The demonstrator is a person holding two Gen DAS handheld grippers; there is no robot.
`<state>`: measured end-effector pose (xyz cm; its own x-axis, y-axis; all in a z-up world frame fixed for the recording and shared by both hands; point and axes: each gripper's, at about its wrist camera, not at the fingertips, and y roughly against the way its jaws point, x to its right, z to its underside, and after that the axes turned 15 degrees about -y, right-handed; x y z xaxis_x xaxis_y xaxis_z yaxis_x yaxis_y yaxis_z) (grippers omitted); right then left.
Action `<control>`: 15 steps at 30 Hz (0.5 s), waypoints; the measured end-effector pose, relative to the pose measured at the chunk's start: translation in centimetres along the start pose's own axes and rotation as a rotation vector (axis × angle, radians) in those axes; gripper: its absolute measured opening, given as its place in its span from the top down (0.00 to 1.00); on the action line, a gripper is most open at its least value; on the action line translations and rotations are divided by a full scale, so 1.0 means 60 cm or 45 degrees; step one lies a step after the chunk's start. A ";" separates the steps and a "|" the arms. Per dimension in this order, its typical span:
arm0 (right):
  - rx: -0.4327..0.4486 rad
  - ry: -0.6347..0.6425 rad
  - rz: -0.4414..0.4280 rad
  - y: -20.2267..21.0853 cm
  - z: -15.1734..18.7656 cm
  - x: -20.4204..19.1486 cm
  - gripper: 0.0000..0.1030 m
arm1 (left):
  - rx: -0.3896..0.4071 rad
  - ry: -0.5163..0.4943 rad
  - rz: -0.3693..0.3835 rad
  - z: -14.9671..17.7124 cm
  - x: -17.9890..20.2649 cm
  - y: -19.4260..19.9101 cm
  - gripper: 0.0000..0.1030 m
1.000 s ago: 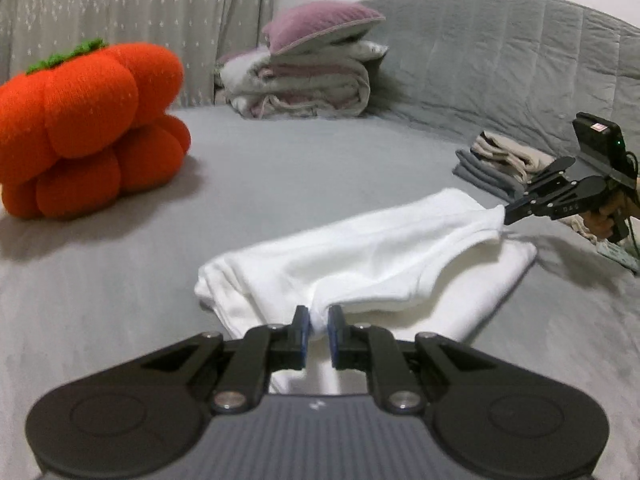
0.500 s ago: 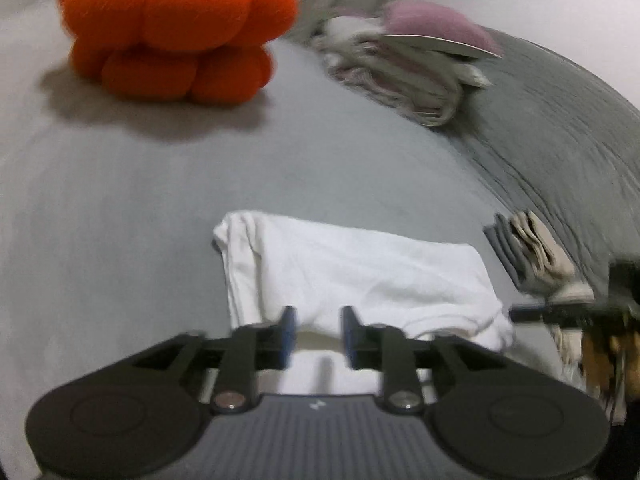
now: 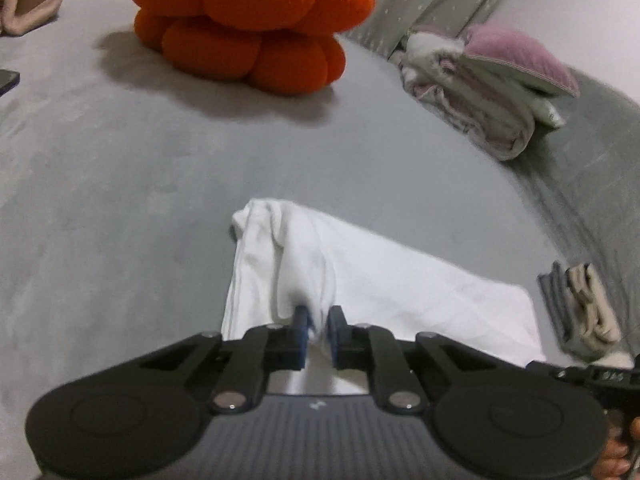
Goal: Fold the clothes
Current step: 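Lift the collar with both grippers and fold it over onto the hem, then press the folded edge with both grippers and open them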
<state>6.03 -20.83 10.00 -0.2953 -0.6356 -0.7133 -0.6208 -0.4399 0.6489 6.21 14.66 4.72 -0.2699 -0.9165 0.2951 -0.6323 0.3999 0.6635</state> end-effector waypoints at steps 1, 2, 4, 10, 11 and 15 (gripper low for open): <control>0.005 -0.011 -0.008 0.002 0.001 0.000 0.77 | 0.004 0.011 0.005 0.000 0.000 0.003 0.90; 0.010 -0.021 -0.016 0.005 0.002 0.001 0.76 | 0.006 0.022 0.010 0.001 -0.001 0.005 0.90; 0.009 -0.055 -0.043 0.003 0.004 0.003 0.53 | 0.012 0.044 0.019 0.002 -0.002 0.010 0.90; 0.041 -0.051 -0.005 -0.011 0.009 -0.003 0.93 | -0.011 0.112 0.025 0.000 -0.007 0.010 0.90; 0.036 -0.080 -0.029 -0.006 0.009 0.001 0.93 | -0.011 0.126 0.029 0.001 -0.009 0.012 0.90; 0.031 -0.138 -0.147 0.029 0.005 0.000 0.94 | -0.006 0.154 0.047 0.011 -0.018 0.012 0.90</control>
<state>4.77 -21.40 11.05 -0.2963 -0.5089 -0.8082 -0.6725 -0.4897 0.5549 5.57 15.94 4.44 -0.2036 -0.8936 0.4001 -0.6200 0.4339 0.6537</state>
